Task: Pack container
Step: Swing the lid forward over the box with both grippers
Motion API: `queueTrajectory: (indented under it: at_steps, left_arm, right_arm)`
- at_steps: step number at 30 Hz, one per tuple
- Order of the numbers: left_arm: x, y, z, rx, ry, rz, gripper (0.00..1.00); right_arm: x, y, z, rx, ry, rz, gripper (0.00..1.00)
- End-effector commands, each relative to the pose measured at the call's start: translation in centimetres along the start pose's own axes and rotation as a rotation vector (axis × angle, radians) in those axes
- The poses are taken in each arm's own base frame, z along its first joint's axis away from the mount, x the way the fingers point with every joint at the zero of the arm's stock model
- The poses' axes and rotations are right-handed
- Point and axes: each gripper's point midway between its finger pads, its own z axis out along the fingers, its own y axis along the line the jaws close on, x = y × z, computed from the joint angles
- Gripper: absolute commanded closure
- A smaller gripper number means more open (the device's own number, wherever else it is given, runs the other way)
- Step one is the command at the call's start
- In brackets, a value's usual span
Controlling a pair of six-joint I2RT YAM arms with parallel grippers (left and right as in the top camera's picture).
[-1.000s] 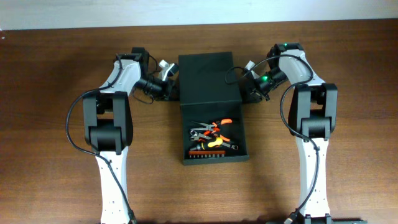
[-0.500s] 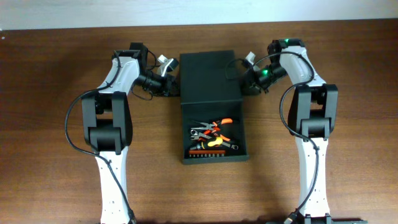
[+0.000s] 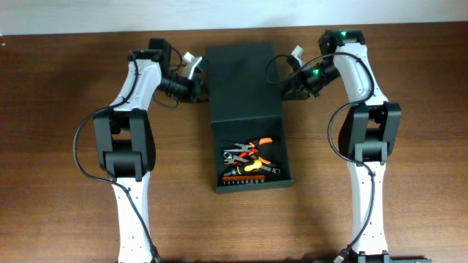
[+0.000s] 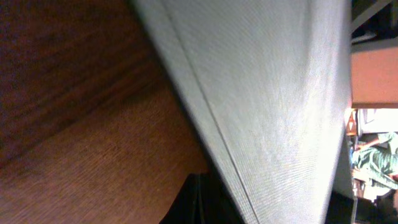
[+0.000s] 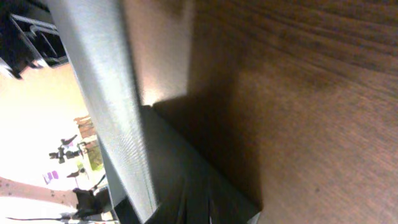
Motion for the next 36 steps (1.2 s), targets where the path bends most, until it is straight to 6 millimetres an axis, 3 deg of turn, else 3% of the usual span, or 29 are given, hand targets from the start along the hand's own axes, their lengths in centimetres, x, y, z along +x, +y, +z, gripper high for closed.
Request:
queueTrajectory:
  at_steps: [1, 9, 17, 24, 36]
  left_arm:
    - [-2.0, -1.5, -1.3, 0.011, -0.041, 0.03, 0.98]
    - [-3.2, -4.3, -3.8, 0.011, -0.042, 0.034, 0.98]
    - [-3.7, -7.1, -5.1, 0.015, -0.032, 0.046, 0.98]
    - [-4.0, -10.6, -5.5, 0.014, -0.013, 0.109, 0.98]
    - [-2.4, -13.2, -6.4, -0.03, 0.06, 0.108, 0.98]
  right_arm:
    - [-0.5, 1.6, -0.5, -0.017, -0.017, -0.057, 0.9]
    - [0.2, 2.8, -2.2, 0.057, 0.0, -0.059, 0.9]
    - [0.1, 5.4, -4.2, 0.073, -0.044, -0.109, 0.89]
    - [0.4, 7.9, -6.0, 0.11, -0.081, -0.144, 0.89]
    - [1.3, 10.9, -8.8, 0.229, -0.142, -0.107, 0.86]
